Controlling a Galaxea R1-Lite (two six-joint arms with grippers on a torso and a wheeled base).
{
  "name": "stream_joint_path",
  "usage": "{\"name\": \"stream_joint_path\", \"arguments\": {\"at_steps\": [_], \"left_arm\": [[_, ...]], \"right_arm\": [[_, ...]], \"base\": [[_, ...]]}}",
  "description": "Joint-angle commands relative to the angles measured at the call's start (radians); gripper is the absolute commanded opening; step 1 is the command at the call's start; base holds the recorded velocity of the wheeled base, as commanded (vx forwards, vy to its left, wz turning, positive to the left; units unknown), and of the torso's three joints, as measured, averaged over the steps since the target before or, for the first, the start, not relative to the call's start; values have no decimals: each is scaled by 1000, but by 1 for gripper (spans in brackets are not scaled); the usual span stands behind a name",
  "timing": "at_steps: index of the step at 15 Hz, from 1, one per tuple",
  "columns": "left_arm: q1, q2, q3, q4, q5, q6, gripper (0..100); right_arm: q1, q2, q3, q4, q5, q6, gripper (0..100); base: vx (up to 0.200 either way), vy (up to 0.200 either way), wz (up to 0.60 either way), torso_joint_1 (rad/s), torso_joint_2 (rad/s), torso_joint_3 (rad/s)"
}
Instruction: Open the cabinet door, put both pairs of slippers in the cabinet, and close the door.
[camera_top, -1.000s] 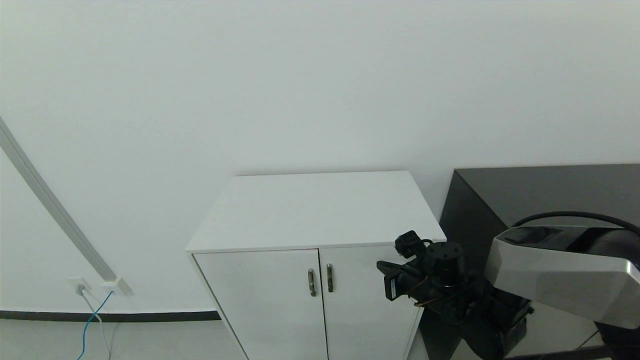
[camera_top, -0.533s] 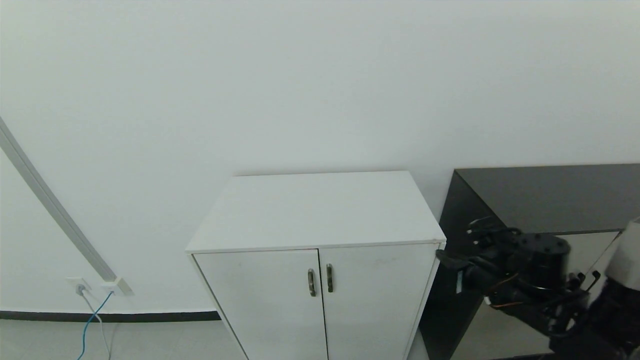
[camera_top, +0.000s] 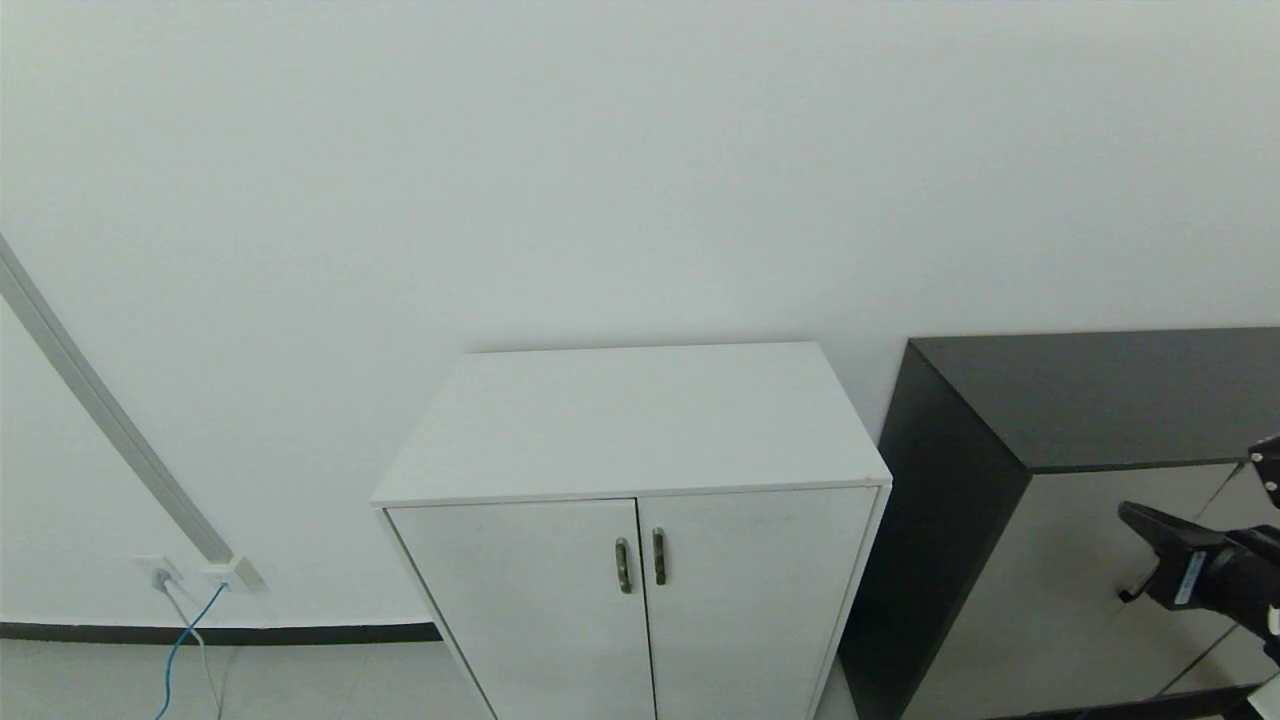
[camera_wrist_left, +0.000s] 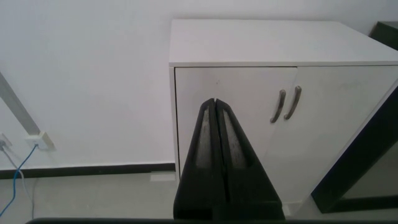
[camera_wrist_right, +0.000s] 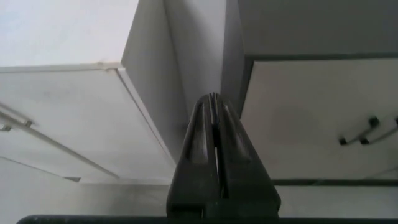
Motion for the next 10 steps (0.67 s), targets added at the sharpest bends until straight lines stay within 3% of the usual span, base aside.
{"name": "stream_joint_path", "arguments": {"at_steps": [1, 6, 10], "left_arm": [[0, 1, 0, 0, 0, -1, 0], [0, 1, 0, 0, 0, -1, 0], [0, 1, 0, 0, 0, -1, 0]], "right_arm": [[-28, -336, 43, 236, 45, -8, 0], [-28, -694, 53, 696, 64, -111, 0], [-29, -859, 115, 877, 57, -111, 0]], "base": [[0, 0, 0, 0, 0, 0], [0, 0, 0, 0, 0, 0], [0, 0, 0, 0, 0, 0]]}}
